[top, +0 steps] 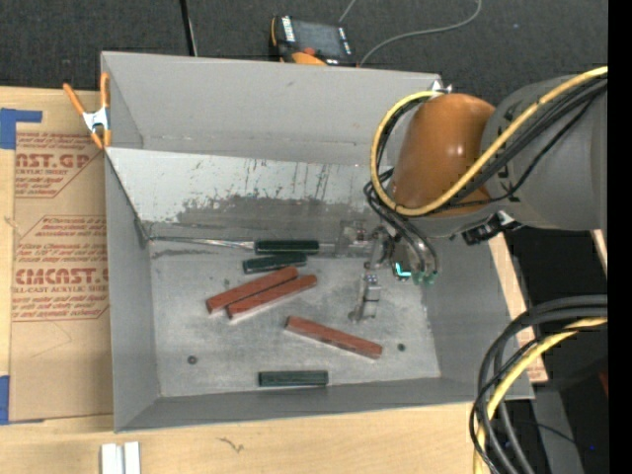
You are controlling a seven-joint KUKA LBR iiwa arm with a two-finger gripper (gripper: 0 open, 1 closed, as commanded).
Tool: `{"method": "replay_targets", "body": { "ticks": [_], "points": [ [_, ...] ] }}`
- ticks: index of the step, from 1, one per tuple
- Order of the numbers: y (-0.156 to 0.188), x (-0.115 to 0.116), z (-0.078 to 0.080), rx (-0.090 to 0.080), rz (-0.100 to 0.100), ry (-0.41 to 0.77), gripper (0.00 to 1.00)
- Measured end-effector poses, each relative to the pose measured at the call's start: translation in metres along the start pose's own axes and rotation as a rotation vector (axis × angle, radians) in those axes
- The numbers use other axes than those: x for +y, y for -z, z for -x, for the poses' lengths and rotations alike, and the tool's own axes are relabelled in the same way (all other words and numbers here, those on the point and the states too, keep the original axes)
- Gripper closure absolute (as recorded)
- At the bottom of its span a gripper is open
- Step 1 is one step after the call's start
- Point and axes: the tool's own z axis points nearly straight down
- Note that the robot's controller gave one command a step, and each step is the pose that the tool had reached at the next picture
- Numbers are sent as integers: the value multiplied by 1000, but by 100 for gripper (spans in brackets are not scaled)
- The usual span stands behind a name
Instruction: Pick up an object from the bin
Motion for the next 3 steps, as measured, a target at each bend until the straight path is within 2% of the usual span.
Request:
{"method": "replay_targets", "body": {
  "ticks": [1,2,3],
  "points": [
    [-79,-18,-56,5,0,-78,0],
    [-74,-18,-52,-5,0,-76,100],
    [101,6,-78,-14,1,-40,100]
  ]
}}
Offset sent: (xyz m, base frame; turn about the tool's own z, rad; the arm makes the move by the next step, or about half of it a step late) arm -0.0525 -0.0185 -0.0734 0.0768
